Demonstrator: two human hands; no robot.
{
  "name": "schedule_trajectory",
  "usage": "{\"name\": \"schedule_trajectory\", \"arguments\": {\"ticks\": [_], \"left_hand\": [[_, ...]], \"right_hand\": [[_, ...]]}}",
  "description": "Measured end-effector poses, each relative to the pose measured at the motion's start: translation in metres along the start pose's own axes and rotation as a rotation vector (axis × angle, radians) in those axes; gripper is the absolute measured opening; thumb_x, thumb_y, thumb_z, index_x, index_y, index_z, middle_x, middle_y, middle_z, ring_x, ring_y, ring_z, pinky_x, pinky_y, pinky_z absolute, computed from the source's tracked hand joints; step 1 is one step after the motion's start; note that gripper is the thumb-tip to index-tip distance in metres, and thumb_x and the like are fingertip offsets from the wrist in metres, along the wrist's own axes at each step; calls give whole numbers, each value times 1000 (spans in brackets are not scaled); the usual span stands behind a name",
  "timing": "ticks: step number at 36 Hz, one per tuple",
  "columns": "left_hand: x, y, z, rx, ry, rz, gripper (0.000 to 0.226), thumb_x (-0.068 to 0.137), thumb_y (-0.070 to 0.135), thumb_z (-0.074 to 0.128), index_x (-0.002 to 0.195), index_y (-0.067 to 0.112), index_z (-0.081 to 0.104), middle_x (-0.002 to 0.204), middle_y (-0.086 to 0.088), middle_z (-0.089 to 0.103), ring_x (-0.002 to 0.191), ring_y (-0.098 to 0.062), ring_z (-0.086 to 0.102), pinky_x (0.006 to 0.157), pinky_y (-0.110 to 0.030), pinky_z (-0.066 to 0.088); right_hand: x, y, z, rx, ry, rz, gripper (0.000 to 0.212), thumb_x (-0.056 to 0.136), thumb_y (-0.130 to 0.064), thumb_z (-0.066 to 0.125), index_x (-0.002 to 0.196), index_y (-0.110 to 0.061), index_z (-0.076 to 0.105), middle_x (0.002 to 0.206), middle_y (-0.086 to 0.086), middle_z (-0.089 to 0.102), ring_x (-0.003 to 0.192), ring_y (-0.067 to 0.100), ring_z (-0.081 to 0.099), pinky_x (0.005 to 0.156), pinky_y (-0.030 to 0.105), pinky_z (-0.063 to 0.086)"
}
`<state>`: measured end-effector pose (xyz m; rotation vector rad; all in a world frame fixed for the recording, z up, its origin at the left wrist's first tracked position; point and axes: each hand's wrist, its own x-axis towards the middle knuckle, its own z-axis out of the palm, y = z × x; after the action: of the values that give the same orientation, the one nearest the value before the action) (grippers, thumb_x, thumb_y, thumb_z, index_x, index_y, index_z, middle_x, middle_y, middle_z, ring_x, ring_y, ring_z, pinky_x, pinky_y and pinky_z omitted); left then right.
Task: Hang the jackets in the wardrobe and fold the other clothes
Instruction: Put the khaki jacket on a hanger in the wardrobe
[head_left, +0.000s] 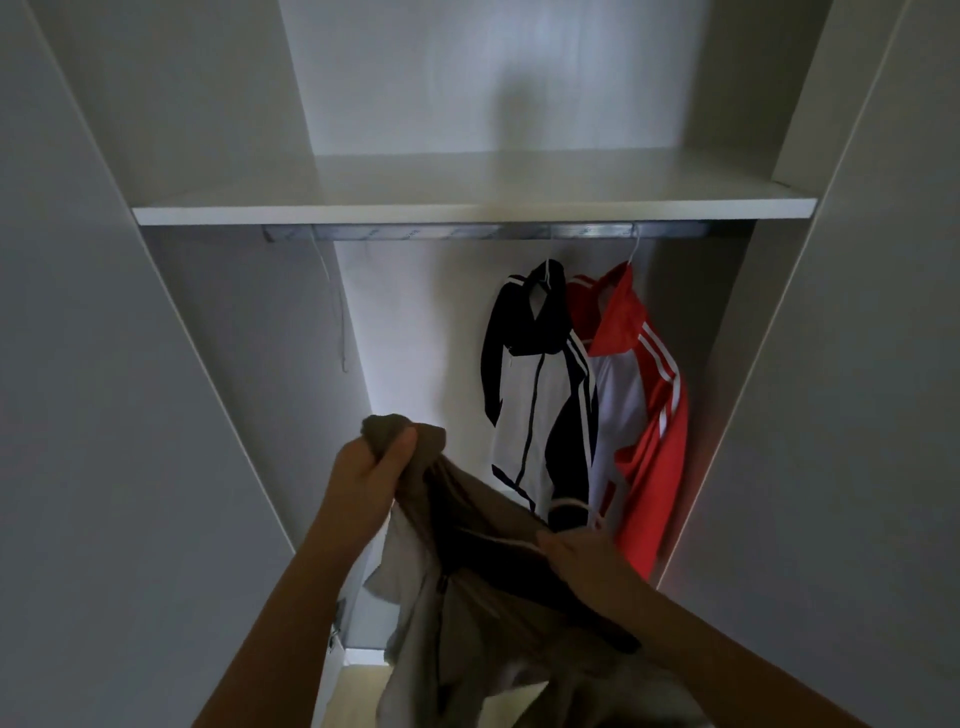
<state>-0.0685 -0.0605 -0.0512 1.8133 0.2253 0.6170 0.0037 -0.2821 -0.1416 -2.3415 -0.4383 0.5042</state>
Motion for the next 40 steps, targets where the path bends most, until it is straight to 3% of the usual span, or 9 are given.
{"name": "schedule_trajectory", "arguments": {"ticks": [5, 8, 11, 14, 17, 21, 27, 34, 40], "left_hand": [[-5, -2, -5, 160, -289, 22, 18, 91, 8, 60, 90, 23, 70, 79, 9, 72, 78, 0, 67, 71, -10, 50], [8, -11, -30, 356, -471, -226, 10, 91, 7, 59, 92, 8, 69, 74, -4, 73, 69, -13, 70, 66, -25, 57], [27, -14, -37, 286, -429, -416, 4, 92, 17, 58, 92, 16, 62, 83, -2, 73, 69, -12, 70, 58, -20, 54], [49, -12, -24, 390, -279, -220, 32, 84, 32, 70, 110, 21, 55, 112, -5, 60, 97, -18, 62, 78, -31, 53], [73, -13, -7, 869, -287, 214, 65, 81, 50, 67, 135, 23, 43, 138, -4, 42, 128, -23, 40, 106, -43, 35], [114, -18, 7, 1037, -179, 505, 21, 93, 34, 56, 99, 14, 61, 95, -5, 64, 89, -24, 61, 92, -48, 46], [185, -56, 15, 1011, -246, 497, 14, 91, 21, 61, 85, 8, 62, 80, -6, 65, 73, -22, 64, 52, -21, 35], [270, -104, 42, 1056, -375, 377, 22, 100, 25, 41, 99, 10, 57, 99, -4, 63, 82, -14, 54, 64, -19, 29], [340, -118, 60, 1086, -312, 393, 23, 101, 18, 37, 98, 8, 58, 101, -10, 64, 85, -19, 58, 68, -21, 34]], "right_hand": [[38, -52, -27, 114, 77, -87, 45, 96, -35, 50, 54, -19, 46, 53, -3, 44, 49, 8, 42, 54, 21, 36], [46, -72, -53, 182, 153, -137, 43, 94, -34, 52, 53, -21, 53, 45, -7, 49, 44, 1, 50, 48, 10, 35], [48, -88, -62, 222, 164, -178, 44, 96, -29, 50, 54, -19, 56, 44, -7, 48, 40, -6, 48, 48, 3, 36], [51, -105, -67, 180, 135, -226, 42, 97, -24, 50, 57, -18, 58, 46, -17, 52, 46, -11, 49, 52, 1, 35], [56, -126, -79, 169, 71, -258, 36, 96, -19, 52, 62, -22, 61, 47, -19, 56, 47, -13, 50, 47, 2, 34], [75, -140, -89, 204, 13, -201, 27, 97, -22, 51, 73, -27, 62, 55, -8, 55, 49, 1, 52, 47, 12, 37], [118, -129, -97, 412, 28, 19, 34, 101, -27, 44, 75, -16, 63, 53, -3, 38, 41, 6, 34, 39, 18, 27], [203, -134, -97, 415, 130, 57, 28, 98, -24, 53, 78, -6, 61, 37, -11, 44, 29, -2, 40, 33, 11, 29], [278, -144, -122, 300, 293, 2, 34, 96, -27, 57, 67, -9, 63, 53, 2, 44, 39, 7, 40, 36, 15, 32]]}}
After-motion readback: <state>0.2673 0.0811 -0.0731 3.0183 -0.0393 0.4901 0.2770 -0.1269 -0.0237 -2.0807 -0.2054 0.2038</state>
